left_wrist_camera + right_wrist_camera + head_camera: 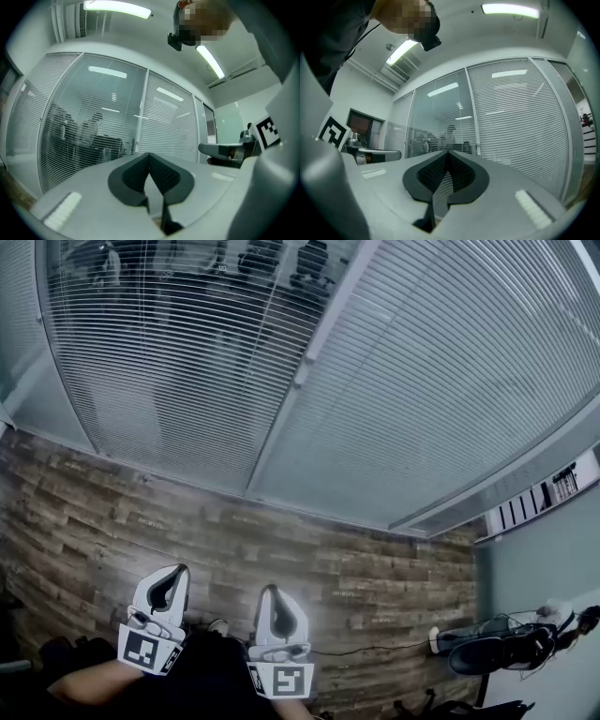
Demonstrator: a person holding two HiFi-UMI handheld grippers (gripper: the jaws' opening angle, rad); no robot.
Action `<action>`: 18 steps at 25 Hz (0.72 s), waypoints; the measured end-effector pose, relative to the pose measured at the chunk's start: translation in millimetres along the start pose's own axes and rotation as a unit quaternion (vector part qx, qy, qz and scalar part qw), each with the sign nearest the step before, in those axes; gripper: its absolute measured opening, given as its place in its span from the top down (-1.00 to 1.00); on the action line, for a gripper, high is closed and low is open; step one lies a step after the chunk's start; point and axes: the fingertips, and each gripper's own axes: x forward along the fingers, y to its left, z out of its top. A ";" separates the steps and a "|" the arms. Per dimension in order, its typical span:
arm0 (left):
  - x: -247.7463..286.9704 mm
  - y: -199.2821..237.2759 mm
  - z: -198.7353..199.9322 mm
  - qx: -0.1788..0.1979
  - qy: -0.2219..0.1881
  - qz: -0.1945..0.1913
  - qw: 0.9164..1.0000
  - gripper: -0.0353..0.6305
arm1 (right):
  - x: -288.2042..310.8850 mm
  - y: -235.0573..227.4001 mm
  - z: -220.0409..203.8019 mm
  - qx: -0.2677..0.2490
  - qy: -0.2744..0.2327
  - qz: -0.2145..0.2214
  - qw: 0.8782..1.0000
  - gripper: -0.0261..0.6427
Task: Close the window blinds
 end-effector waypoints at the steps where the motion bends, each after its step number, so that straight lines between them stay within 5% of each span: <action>1: 0.8 -1.3 -1.9 0.002 0.002 0.002 1.000 0.89 | -0.9 -1.6 -0.4 -0.002 0.000 0.003 1.000 0.91; 11: 31.0 -20.5 -11.9 0.009 0.029 -0.018 0.999 0.89 | 18.0 -25.3 -15.9 0.012 0.025 0.009 1.000 0.90; 18: 74.2 20.1 -18.9 0.003 0.022 -0.025 0.999 0.89 | 71.2 -23.0 -33.2 0.007 0.034 0.001 0.999 0.87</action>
